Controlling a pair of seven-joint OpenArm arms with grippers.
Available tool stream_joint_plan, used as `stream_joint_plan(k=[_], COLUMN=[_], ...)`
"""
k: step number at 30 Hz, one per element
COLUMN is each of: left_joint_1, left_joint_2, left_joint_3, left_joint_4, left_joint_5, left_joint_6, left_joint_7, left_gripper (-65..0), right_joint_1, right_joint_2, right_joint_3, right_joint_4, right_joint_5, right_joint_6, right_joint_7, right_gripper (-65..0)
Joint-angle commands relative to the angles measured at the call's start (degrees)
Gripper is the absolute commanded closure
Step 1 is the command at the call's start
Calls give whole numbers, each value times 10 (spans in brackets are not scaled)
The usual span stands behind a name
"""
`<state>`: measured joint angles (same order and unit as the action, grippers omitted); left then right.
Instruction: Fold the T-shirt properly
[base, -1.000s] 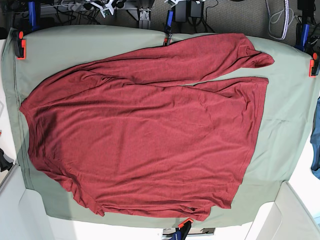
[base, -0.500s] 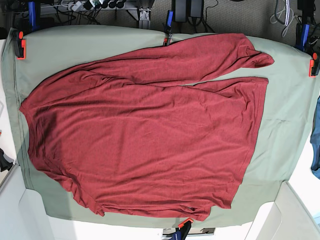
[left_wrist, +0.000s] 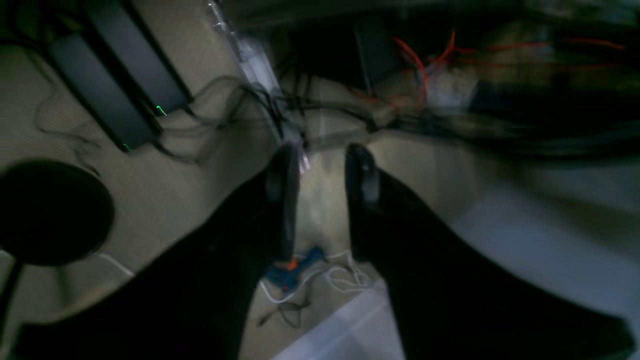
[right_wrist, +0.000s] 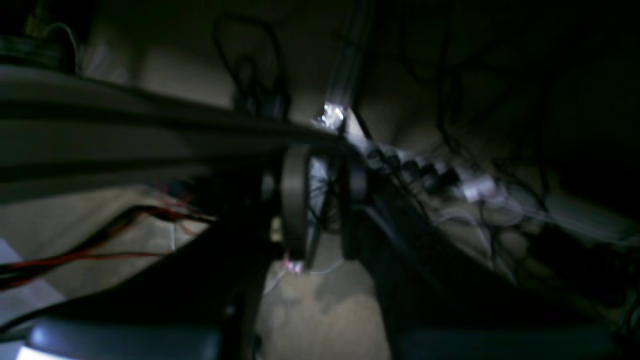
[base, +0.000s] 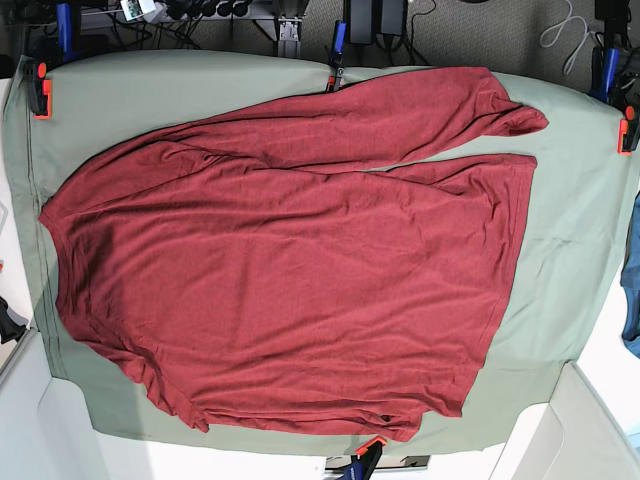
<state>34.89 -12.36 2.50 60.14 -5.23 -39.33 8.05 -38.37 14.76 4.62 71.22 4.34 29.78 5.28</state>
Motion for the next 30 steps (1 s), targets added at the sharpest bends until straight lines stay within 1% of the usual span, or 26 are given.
stream_joint_plan(k=[1,2,5,7,10,13,14,15,16,17,18,19,21,22,25,28,30], left_joint_1=[19,33,74,100,139,176,188,200,210,219,228,236,251,256,265,266,267], left_joint_2=[-2,-2,-2,-2,-2,-2,-2,-2,-2,-2,-2,-2,-3,-3,-12,-13,-18], left_joint_3=[-12,-23,-56,-77,-105,-127,-135,-143,-151,-160,-169,-179,-200,-209,-233,-257,-271], left_joint_4=[25,47,107,145,200,256,274,292,309,327,345,362,395,410,453,486,499], left_joint_5=[-13,-20,-43,-56,-78,-92,-96,-102,-107,-110,-118,-127,-151,-166,-219,-257,-281], left_joint_6=[-7,-7,-7,-7,-7,-7,-7,-7,-7,-7,-7,-7,-7,-7,-7,-7,-7], left_joint_7=[-1,-1,-1,-1,-1,-1,-1,-1,-1,-1,-1,-1,1,8,52,98,116], left_gripper=[-231,-243,-244,-244,-244,-244,-244,-244,-245,-259,-290,-323,-369,-374,-374,-374,-374], right_joint_1=[-21,-37,-78,-100,-120,-116,-113,-109,-104,-95,-84,-71,-44,-31,3,37,62], right_joint_2=[11,15,24,24,24,24,24,24,24,24,24,24,24,24,24,24,24], right_joint_3=[2,2,6,19,50,94,110,125,139,153,164,175,190,194,196,196,196], right_joint_4=[35,67,162,223,304,366,381,395,405,411,414,413,411,410,410,401,386], right_joint_5=[14,21,33,54,117,181,198,213,226,238,251,264,279,280,280,270,256], right_joint_6=[5,5,4,4,-1,-2,-5,-12,-20,-28,-38,-50,-84,-95,-106,-134,-145], right_joint_7=[14,14,8,-11,-50,-102,-111,-118,-128,-136,-150,-168,-205,-213,-217,-219,-219], right_gripper=[-102,-102,-102,-102,-102,-104,-123,-155,-201,-250,-290,-316,-333,-333,-336,-366,-376])
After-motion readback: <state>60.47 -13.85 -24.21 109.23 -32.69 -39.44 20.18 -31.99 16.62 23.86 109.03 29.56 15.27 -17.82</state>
